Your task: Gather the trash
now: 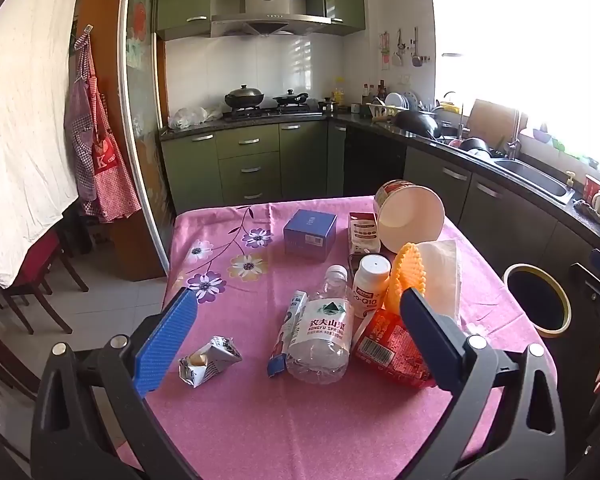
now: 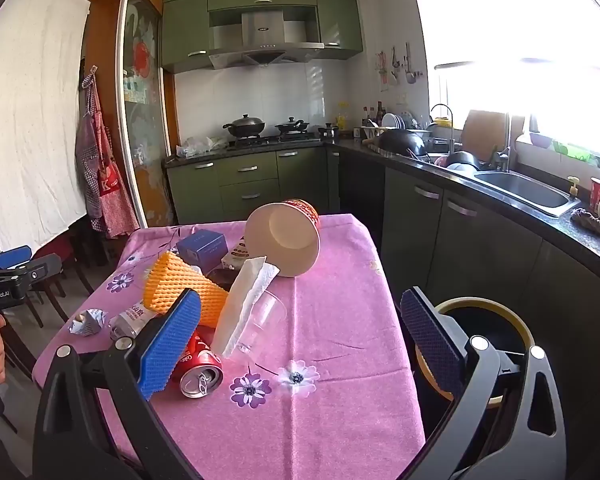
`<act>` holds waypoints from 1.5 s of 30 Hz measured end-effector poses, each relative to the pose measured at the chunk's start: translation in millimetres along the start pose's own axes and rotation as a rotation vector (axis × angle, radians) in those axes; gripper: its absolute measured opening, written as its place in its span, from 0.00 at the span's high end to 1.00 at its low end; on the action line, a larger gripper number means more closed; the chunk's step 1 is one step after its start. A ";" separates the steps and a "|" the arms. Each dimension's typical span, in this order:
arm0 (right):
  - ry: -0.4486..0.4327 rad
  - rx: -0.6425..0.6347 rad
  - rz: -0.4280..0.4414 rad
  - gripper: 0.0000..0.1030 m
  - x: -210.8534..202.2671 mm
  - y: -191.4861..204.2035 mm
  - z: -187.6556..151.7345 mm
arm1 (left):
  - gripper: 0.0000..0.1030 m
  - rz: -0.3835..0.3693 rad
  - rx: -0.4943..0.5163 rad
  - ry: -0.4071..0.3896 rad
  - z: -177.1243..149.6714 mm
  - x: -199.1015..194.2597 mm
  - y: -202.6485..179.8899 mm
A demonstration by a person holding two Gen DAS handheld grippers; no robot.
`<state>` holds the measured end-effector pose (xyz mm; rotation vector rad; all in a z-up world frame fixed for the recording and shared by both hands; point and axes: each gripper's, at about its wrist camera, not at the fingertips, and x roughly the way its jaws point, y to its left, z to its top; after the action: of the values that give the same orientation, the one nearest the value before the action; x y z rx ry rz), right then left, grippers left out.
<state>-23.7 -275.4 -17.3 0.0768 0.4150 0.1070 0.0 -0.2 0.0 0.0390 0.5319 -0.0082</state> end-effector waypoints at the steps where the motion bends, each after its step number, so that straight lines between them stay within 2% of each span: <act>1: 0.000 -0.001 0.001 0.04 -0.2 0.0 0.2 | 0.06 0.004 0.006 0.000 0.0 0.0 -0.3; 10: 0.007 -0.003 -0.004 0.04 4.4 -2.7 -10.3 | 0.06 0.000 0.006 0.007 0.6 0.4 -0.6; 45: 0.022 0.003 -0.004 0.04 13.3 1.2 -6.9 | 0.06 -0.016 0.005 0.021 -8.2 7.9 -6.2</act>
<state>-14.5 -272.2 -28.7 0.0778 0.4370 0.1036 2.5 -6.0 -11.3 0.0398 0.5536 -0.0252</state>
